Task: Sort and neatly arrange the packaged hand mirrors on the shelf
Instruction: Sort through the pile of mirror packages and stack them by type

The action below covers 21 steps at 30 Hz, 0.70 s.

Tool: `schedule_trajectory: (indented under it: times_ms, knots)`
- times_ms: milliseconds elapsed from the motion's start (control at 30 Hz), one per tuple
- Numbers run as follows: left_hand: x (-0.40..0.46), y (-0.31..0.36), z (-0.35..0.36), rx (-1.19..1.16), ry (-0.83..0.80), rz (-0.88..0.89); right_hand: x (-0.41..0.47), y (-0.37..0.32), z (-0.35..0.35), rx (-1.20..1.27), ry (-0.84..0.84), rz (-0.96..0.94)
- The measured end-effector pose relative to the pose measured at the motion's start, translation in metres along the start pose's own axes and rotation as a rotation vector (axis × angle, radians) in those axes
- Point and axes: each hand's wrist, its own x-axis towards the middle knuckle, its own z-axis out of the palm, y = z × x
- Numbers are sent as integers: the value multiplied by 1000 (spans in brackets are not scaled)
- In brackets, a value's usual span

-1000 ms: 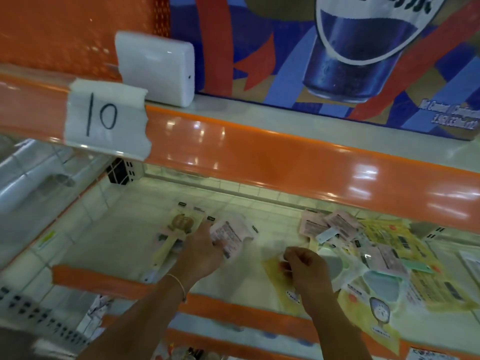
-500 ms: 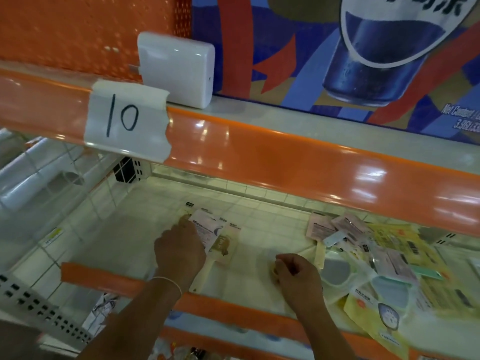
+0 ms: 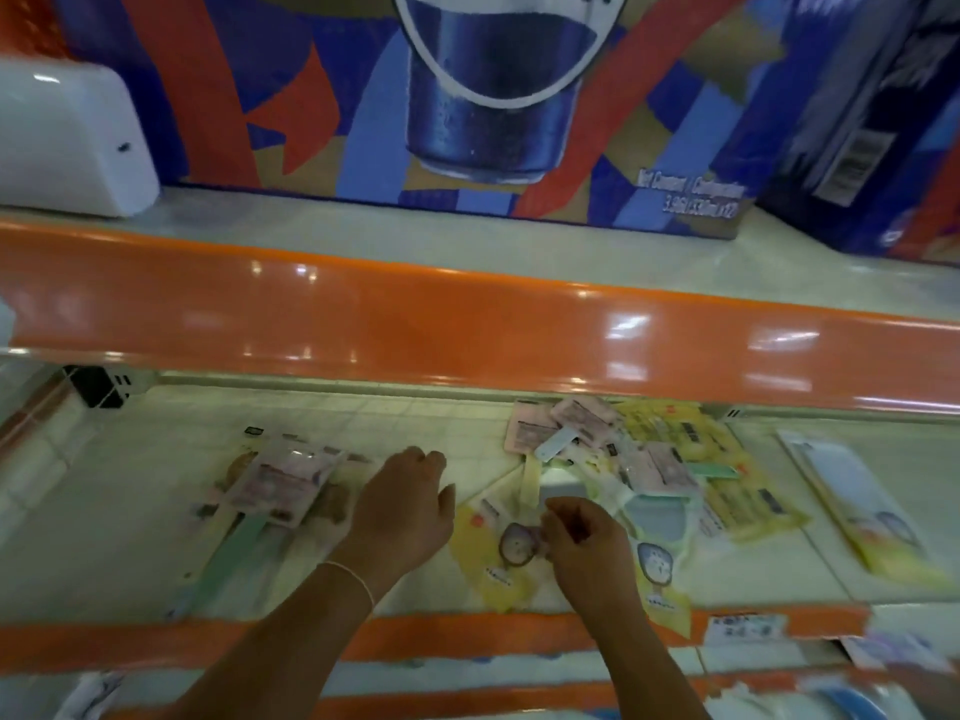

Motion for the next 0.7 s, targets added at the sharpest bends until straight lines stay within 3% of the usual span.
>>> schedule_trajectory:
  times_ms: [367,700]
  knots:
    - [47,128,44,-132,-153,310,36,45,-114,-61,162,52]
    - [82,214,88,121,-309,469,110,74,-178,-356,58,-78]
